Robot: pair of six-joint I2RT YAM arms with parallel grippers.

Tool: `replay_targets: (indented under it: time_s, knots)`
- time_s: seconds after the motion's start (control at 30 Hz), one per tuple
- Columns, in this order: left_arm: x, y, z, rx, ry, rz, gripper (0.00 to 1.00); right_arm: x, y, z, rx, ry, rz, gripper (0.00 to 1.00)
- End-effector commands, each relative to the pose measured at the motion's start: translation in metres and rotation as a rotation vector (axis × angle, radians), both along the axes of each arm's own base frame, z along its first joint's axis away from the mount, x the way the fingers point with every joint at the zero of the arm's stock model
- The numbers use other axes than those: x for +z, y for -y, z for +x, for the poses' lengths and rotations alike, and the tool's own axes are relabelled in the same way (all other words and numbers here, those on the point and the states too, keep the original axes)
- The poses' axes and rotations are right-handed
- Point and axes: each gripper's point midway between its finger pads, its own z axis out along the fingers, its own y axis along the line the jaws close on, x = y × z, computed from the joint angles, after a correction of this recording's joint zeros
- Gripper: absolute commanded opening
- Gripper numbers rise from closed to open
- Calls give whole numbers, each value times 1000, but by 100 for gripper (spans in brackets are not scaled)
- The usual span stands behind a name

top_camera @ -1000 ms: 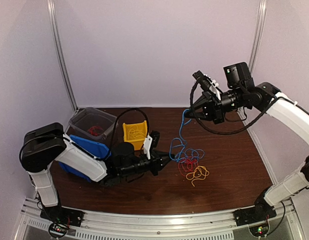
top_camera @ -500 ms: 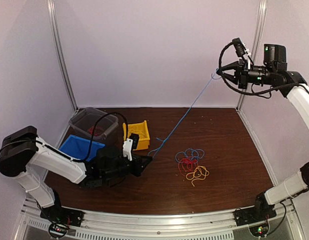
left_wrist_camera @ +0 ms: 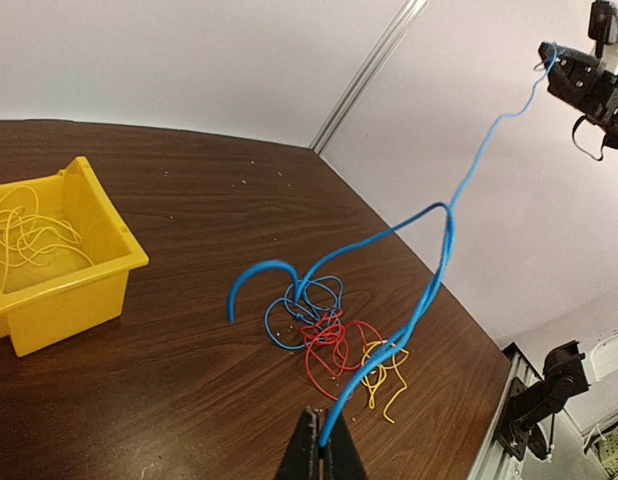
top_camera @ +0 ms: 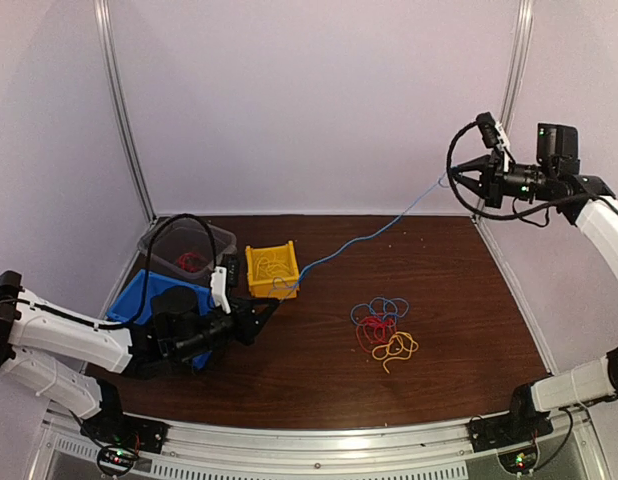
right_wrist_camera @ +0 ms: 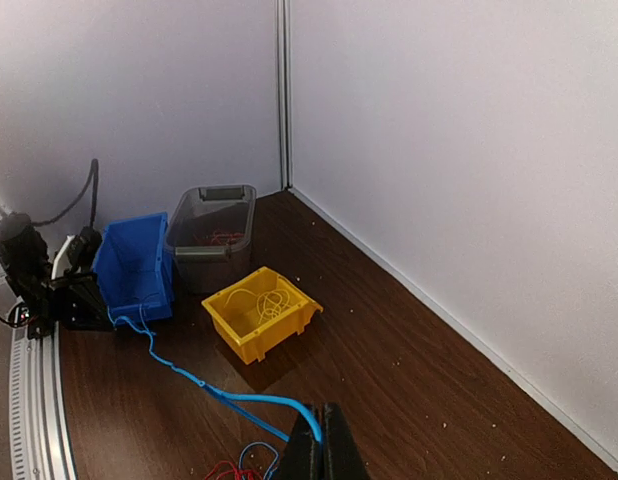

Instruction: Untangle the cables

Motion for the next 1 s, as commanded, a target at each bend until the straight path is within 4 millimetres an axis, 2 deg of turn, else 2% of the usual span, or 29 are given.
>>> replay_targets:
  time_s: [0.0,0.07,0.13,0.23,0.33,0.43,0.5,0.57,0.63,0.73,0.83,0.87,0.97]
  knots:
    - [34,-14,1,27,97,-81,0,-77,-3,-20,62,-18,-171,0]
    - [36,-13,1,32,72,-91,0,-121,0,-33,99,-50,-293,0]
    - [25,-8,4,28,16,-48,0,-163,5,-47,131,-95,-428,0]
    - [-8,2,2,9,-121,62,4,-217,18,-69,184,-175,-586,0]
    - [-37,9,-14,-69,-210,164,21,-252,24,-87,213,-262,-628,0]
    - [-54,2,-18,-77,-227,289,34,-267,26,-91,213,-300,-636,0]
    - [-57,-6,-15,-57,-204,379,42,-273,27,-94,219,-318,-644,0]
    - [-58,-12,-6,-16,-183,457,47,-279,29,-96,223,-331,-661,0]
    - [-61,-11,4,-1,-174,537,46,-284,32,-97,219,-337,-675,0]
    - [-66,15,20,-55,-141,616,43,-288,33,-100,221,-344,-679,0]
    - [-77,54,26,-202,-141,622,32,-283,30,-103,222,-337,-658,0]
    - [-86,70,17,-298,-158,611,32,-280,29,-103,222,-330,-650,0]
    - [-84,108,-5,-496,-121,539,41,-276,27,-105,220,-317,-637,0]
